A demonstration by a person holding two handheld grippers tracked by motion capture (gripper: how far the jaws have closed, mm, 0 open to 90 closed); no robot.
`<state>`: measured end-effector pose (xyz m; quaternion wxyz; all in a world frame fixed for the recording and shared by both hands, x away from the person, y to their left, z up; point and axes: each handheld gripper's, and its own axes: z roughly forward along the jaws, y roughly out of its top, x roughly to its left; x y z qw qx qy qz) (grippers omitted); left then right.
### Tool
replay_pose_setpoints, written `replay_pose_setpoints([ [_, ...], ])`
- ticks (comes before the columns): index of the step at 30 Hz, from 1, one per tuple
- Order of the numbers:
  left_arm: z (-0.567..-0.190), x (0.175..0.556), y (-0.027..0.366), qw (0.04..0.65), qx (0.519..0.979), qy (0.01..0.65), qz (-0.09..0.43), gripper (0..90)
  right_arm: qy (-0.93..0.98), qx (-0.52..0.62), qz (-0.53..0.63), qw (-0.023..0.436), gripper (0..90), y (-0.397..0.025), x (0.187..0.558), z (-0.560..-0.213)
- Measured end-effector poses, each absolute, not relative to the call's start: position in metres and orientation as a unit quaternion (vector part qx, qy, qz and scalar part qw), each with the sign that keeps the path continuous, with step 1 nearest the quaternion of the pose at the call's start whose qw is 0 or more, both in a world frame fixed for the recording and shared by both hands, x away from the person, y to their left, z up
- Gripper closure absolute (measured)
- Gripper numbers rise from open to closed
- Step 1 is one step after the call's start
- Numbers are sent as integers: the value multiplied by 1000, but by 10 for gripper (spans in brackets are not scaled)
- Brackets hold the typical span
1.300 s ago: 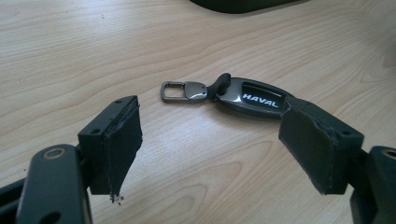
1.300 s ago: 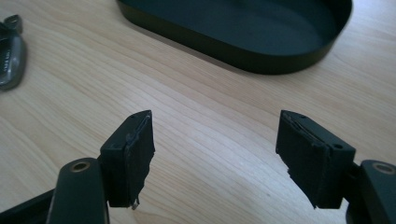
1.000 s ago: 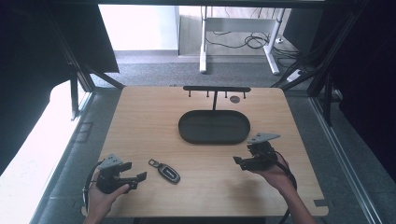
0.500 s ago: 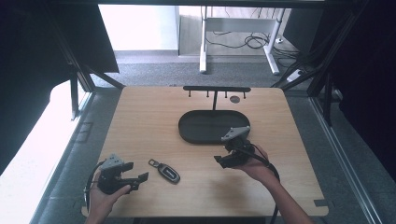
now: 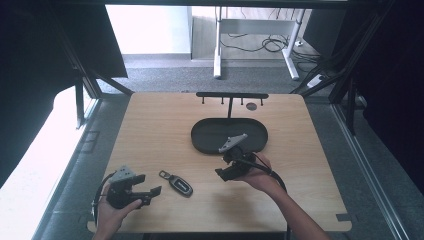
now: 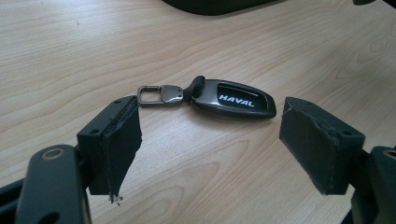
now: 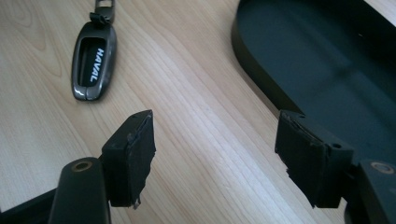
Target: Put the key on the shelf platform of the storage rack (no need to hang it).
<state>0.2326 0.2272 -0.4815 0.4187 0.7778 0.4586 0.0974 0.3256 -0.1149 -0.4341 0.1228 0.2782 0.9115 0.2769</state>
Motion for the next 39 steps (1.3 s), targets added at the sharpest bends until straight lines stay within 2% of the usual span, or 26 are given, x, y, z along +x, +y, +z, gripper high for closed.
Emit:
replay_pose_setpoints([
  [39,-487,234,232,408,776,472,93,216,934,218,275,74,316,-30,324,-455],
])
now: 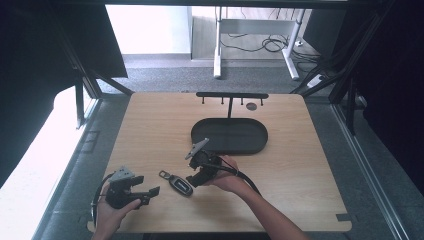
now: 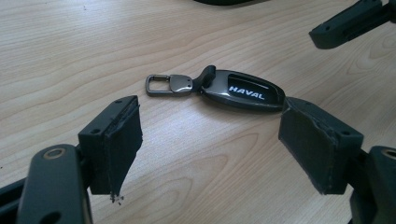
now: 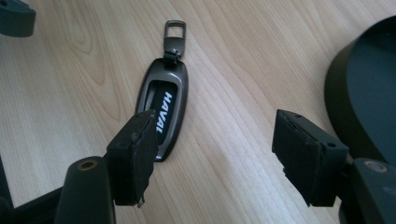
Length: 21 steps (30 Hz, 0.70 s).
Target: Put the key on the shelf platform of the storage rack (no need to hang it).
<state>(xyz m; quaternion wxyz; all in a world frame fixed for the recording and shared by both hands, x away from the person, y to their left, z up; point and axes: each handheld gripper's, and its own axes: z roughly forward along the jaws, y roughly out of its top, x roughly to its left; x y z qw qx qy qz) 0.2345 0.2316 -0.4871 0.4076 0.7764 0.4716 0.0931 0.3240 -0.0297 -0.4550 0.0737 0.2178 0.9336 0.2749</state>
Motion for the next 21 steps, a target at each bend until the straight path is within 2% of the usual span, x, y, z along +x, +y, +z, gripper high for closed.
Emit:
replay_pose_setpoints([
  [21,-490,235,230,404,779,471,89,216,945,199,255,51,317,3,320,-474],
])
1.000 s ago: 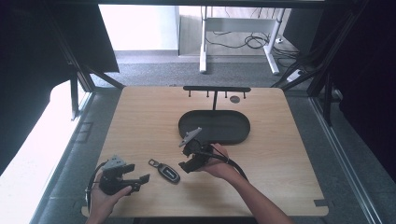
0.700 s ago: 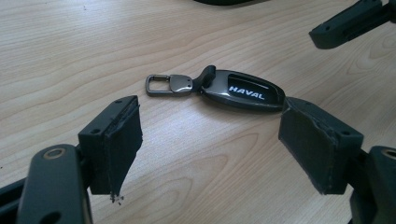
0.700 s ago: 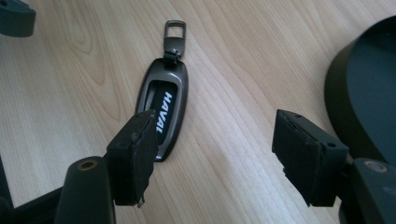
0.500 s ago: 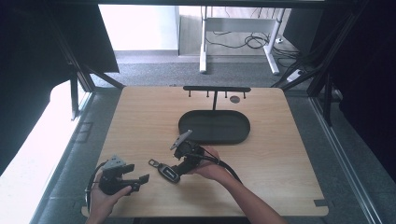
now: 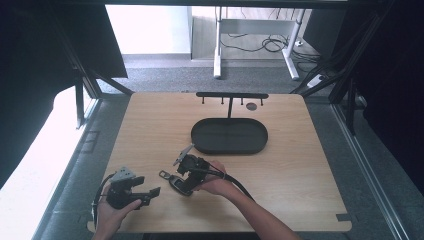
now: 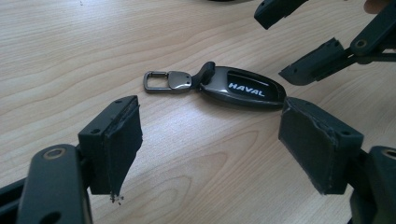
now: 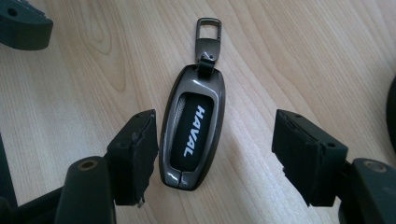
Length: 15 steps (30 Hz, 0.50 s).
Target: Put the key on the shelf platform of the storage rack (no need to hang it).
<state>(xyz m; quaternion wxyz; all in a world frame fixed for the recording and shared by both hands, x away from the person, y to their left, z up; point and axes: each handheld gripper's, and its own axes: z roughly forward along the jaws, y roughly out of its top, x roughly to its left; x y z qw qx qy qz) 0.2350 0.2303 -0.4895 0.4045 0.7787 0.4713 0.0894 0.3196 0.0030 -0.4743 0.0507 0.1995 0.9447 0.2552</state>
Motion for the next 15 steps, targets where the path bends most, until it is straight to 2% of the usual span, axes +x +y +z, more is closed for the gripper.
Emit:
replay_pose_setpoints([
  [15,-488,234,232,409,775,472,95,220,950,198,238,45,316,20,319,-492],
])
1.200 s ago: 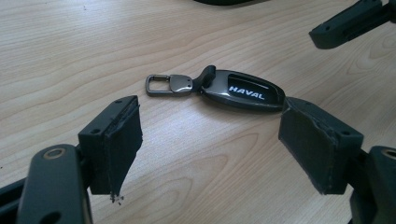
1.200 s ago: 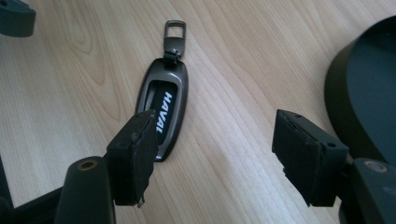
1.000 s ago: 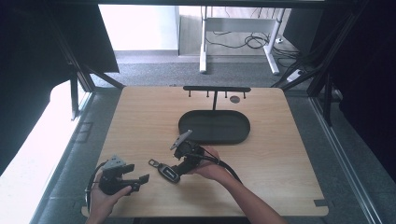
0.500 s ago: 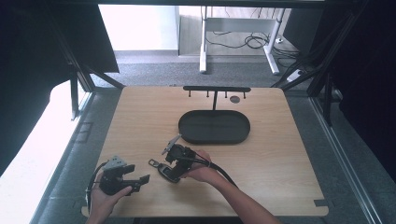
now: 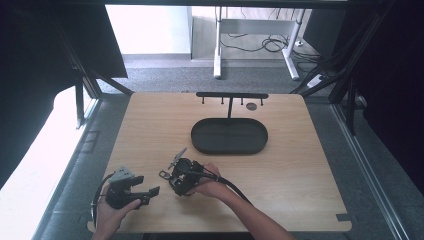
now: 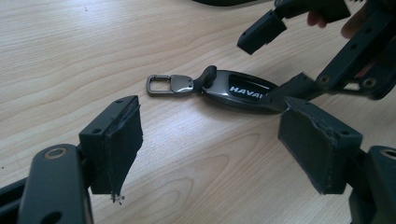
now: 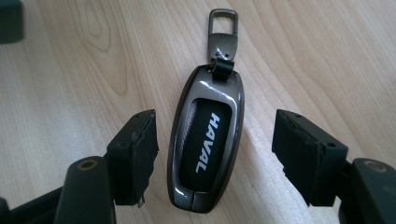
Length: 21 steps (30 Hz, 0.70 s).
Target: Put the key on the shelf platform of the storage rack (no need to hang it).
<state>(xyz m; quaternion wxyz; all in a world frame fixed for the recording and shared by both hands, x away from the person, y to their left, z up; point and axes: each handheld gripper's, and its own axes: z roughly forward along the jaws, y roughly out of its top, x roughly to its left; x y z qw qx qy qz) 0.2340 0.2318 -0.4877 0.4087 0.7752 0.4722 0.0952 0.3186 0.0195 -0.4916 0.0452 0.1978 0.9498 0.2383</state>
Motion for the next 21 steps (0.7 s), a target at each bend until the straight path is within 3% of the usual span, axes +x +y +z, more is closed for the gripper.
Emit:
replay_pose_setpoints([
  [21,-489,235,232,407,777,472,93,220,950,221,216,33,400,31,328,-514],
])
